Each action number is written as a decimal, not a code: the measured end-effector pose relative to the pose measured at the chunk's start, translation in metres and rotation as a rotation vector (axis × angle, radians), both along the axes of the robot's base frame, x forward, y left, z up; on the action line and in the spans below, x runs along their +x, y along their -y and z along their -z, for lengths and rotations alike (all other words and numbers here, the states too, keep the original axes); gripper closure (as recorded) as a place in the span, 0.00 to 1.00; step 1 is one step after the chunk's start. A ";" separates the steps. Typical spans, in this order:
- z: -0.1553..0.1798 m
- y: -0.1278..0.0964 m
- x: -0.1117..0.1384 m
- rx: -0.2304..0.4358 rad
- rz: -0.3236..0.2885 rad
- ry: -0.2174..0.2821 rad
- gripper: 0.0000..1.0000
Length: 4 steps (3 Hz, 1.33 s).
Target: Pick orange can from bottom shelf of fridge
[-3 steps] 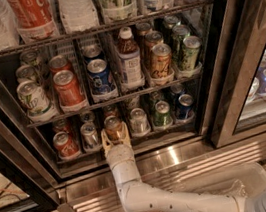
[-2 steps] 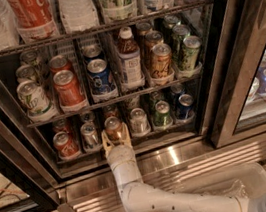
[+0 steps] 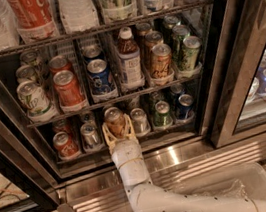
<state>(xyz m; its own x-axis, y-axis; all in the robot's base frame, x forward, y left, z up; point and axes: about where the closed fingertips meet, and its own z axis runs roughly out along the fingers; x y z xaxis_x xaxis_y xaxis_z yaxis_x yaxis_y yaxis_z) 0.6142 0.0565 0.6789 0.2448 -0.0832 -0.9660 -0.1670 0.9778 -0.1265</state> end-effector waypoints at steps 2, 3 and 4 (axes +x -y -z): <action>-0.051 0.025 -0.040 0.010 -0.036 0.122 1.00; -0.042 0.041 -0.067 0.050 -0.051 0.102 1.00; -0.034 0.045 -0.099 0.087 -0.090 0.086 1.00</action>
Offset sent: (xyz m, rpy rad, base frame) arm -0.0722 -0.0449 0.0576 0.0083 -0.1469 0.0615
